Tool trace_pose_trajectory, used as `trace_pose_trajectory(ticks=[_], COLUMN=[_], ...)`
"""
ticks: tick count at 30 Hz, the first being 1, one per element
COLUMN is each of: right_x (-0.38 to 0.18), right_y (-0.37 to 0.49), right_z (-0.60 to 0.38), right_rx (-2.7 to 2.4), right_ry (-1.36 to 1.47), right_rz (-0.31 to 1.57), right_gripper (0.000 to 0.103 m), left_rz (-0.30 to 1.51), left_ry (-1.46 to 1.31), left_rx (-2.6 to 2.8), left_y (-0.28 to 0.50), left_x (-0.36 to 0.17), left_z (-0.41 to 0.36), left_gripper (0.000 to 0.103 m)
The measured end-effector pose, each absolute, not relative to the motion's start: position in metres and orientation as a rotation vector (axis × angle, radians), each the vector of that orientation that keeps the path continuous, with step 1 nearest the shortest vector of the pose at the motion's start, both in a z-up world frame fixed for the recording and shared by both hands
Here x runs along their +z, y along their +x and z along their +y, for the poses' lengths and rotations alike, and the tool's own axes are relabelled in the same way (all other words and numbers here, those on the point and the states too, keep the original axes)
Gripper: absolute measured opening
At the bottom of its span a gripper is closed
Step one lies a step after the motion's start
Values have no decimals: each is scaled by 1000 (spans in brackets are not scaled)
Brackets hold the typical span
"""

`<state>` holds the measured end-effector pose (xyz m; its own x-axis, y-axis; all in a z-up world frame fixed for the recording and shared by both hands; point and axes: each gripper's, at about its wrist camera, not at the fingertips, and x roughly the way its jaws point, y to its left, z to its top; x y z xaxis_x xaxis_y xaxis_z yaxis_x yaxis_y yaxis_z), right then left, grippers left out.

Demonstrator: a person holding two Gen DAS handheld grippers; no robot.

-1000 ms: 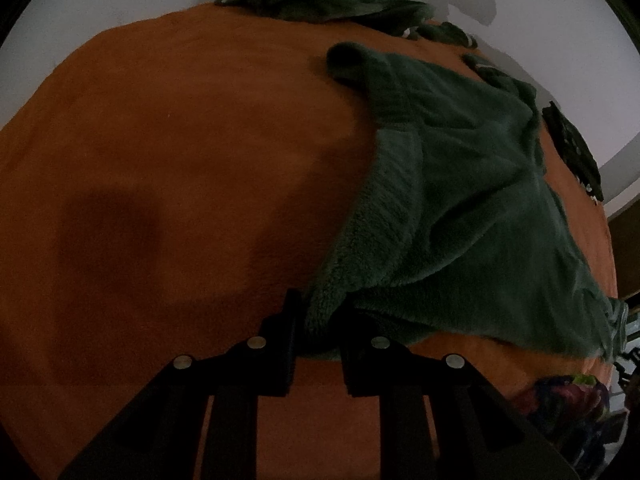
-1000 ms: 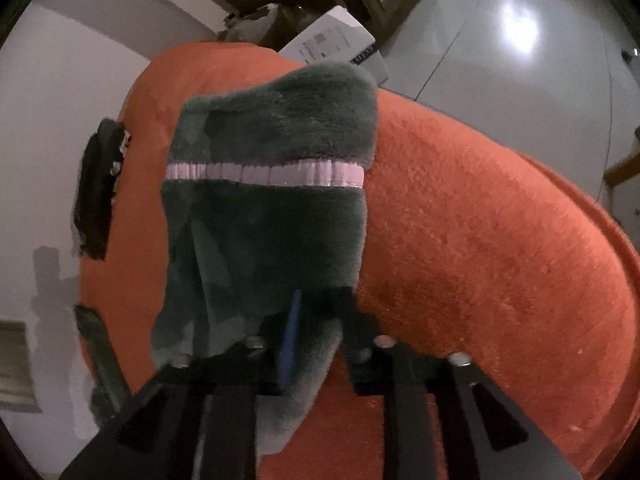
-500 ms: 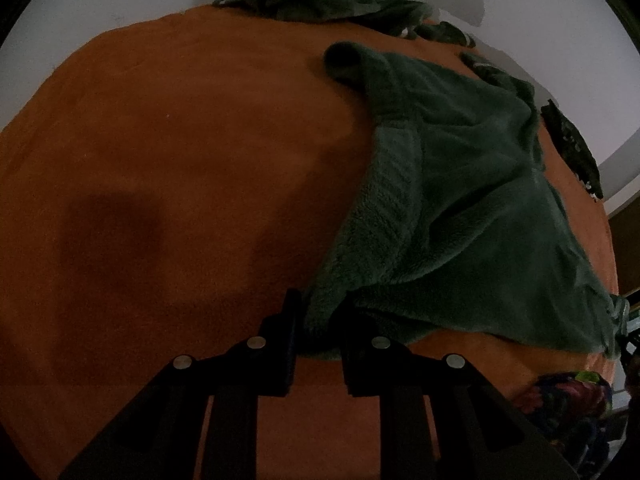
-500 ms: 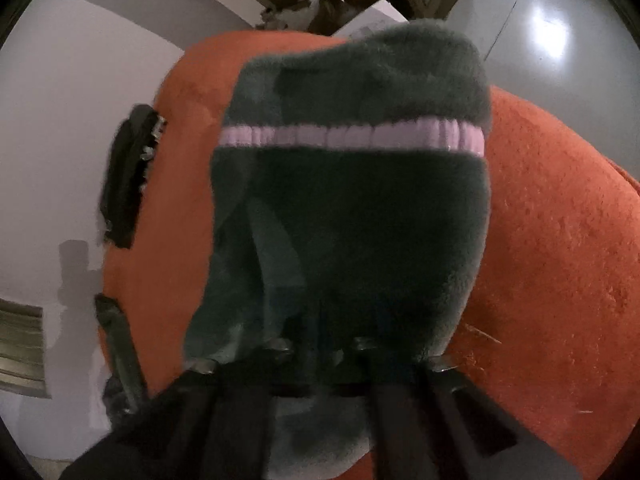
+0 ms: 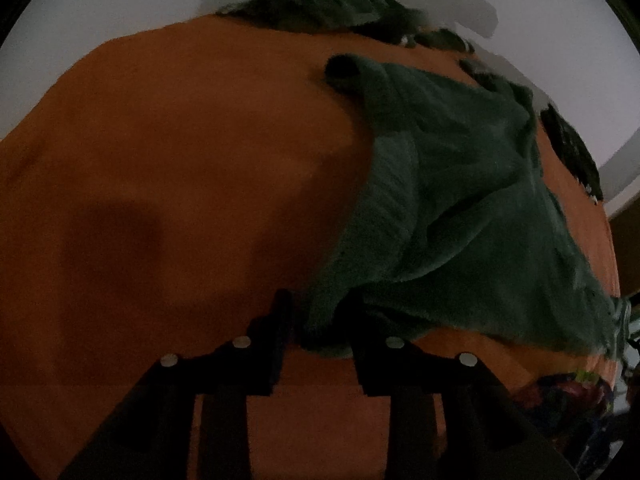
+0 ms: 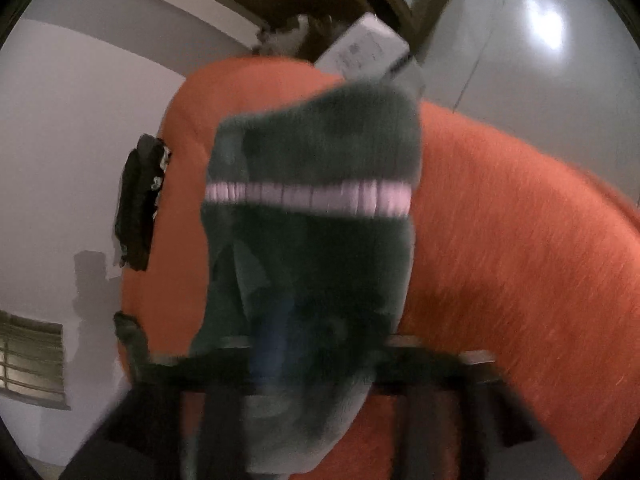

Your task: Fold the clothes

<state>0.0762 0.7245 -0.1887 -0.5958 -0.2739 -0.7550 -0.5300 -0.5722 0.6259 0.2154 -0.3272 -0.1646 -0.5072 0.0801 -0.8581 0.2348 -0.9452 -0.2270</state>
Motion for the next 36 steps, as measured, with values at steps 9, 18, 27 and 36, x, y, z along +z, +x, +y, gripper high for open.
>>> trace_pose_trajectory(ticks=[9, 18, 27, 36], right_x=[-189, -168, -161, -58], right_y=[100, 64, 36, 42], right_z=[767, 789, 750, 748], right_rx=[2283, 2424, 2442, 2589], right_ry=[-1185, -1176, -1328, -1040], right_rz=[1332, 1156, 711, 689], right_gripper=[71, 68, 10, 8], left_rz=[234, 449, 728, 527], left_ry=[1547, 1436, 1400, 1398], left_rx=[-2654, -2695, -2660, -2721], left_y=[211, 224, 223, 222], left_x=[-173, -156, -148, -111], left_z=[-300, -321, -342, -344], left_gripper=[32, 11, 10, 10])
